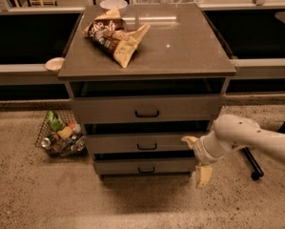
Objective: Open middle drawer
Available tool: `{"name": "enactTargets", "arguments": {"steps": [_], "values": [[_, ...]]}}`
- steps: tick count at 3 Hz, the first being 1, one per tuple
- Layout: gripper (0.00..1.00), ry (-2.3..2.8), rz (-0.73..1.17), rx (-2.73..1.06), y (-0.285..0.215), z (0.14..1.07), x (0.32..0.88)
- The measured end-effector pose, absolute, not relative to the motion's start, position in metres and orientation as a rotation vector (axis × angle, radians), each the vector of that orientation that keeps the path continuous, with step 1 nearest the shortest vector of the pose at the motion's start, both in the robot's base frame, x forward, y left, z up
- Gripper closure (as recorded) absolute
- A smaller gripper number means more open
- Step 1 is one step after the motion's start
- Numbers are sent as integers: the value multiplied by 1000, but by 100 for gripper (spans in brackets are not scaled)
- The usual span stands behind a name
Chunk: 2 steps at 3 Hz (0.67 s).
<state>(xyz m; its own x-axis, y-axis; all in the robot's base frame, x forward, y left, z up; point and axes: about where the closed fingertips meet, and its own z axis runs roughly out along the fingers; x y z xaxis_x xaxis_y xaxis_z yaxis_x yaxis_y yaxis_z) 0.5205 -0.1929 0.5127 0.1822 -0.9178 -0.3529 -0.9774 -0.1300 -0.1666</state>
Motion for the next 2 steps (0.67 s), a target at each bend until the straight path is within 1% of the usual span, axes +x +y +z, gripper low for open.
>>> {"name": "enactTargets", "arguments": {"steps": [1, 2], "values": [[0, 1726, 169, -2185, -200, 489, 548], [0, 1619, 91, -2237, -203, 460, 628]]}}
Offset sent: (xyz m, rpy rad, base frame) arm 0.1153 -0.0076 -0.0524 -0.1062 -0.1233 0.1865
